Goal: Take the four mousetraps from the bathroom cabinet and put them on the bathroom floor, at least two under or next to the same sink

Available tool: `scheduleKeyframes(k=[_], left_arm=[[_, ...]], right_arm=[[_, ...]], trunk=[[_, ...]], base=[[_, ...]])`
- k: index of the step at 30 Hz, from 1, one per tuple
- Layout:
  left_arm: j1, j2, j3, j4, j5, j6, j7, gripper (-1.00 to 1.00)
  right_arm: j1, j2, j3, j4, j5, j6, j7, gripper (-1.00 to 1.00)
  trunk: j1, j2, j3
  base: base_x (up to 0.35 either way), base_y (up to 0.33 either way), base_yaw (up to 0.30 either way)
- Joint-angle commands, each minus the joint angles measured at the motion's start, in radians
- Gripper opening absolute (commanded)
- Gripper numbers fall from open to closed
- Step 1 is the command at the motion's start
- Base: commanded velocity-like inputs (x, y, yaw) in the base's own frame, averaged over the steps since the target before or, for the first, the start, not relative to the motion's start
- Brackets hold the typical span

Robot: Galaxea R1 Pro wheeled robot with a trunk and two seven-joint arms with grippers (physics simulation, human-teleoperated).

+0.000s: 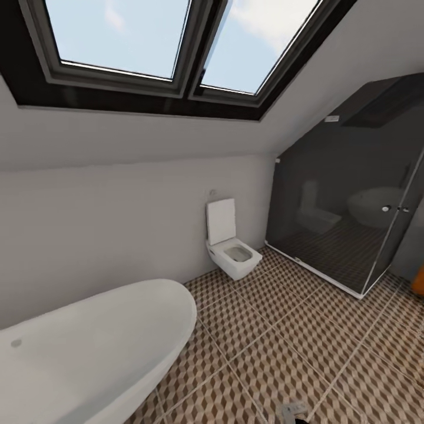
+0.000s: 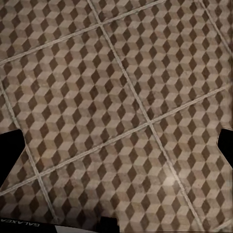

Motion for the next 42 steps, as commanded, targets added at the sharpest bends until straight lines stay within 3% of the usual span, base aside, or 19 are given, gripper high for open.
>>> scheduleKeyframes(k=[1, 42], left_arm=[[-0.001, -0.001, -0.008, 0.004, 0.006, -0.006, 0.001, 1.00], [-0.001, -0.001, -0.008, 0.004, 0.006, -0.006, 0.001, 1.00]], right_arm=[[-0.002, 0.000, -0.005, 0.004, 0.008, -0.007, -0.003, 1.00], [-0.002, 0.000, -0.005, 0.004, 0.009, -0.006, -0.003, 1.00]], trunk=[[0.000, -0.001, 0.000], [0.000, -0.001, 0.000]], base=[[0.000, 0.000, -0.292], [0.000, 0.000, -0.292]])
